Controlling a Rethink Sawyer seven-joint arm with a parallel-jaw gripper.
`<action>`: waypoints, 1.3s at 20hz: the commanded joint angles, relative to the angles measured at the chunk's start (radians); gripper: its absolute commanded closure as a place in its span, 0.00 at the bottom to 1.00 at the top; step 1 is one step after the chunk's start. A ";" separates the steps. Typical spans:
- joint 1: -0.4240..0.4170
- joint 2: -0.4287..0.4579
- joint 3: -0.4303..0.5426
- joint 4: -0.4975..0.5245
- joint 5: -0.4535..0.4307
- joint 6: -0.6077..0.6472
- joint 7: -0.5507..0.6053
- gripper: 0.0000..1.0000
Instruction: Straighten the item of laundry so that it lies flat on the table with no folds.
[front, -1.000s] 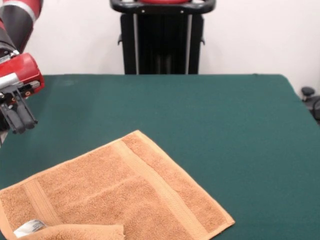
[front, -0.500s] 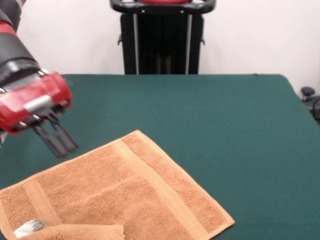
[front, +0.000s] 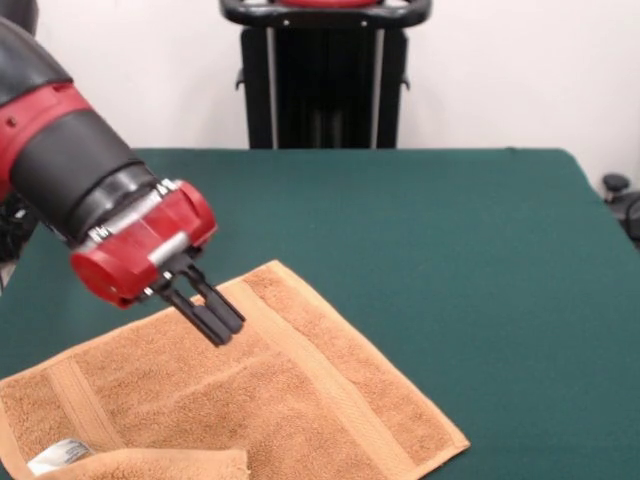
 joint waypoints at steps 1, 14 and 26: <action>0.135 -0.052 -0.262 -0.187 0.031 0.241 0.105 1.00; 0.314 -0.104 -0.449 -0.344 0.005 0.517 0.171 1.00; 0.337 -0.134 -0.507 -0.312 0.031 0.520 0.183 1.00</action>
